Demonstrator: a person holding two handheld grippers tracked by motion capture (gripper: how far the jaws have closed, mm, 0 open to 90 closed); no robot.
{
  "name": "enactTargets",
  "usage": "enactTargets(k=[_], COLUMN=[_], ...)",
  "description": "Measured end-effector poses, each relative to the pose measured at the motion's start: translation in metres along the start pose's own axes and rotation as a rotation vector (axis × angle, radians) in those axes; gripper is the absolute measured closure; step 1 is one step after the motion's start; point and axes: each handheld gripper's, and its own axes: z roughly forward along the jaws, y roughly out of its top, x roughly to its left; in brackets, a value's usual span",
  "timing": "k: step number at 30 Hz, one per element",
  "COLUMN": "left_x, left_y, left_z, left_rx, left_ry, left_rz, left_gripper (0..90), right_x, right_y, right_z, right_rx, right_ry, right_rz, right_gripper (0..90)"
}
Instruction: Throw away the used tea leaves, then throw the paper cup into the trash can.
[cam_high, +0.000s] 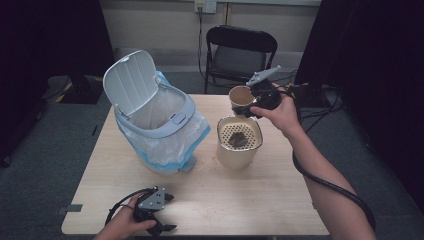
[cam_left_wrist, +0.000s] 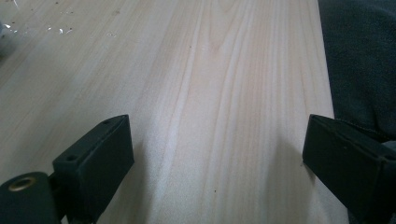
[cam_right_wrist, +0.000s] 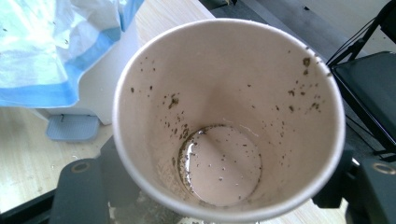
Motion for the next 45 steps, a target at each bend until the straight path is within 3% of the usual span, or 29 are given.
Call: enactTargets(k=[29, 45], left_x=[0.000, 0.000], left_y=[0.000, 0.000], left_z=[0.000, 0.000], left_rx=[0.006, 0.006], left_ry=[0.001, 0.003], left_rz=[0.003, 0.006], left_gripper=[7.7, 7.5], right_x=[0.018, 0.019], right_y=[0.030, 0.050], right_z=[0.005, 0.000], right_rx=[-0.004, -0.009], right_ry=[0.058, 0.065], right_rz=[-0.030, -0.049], right_gripper=[28.0, 27.9])
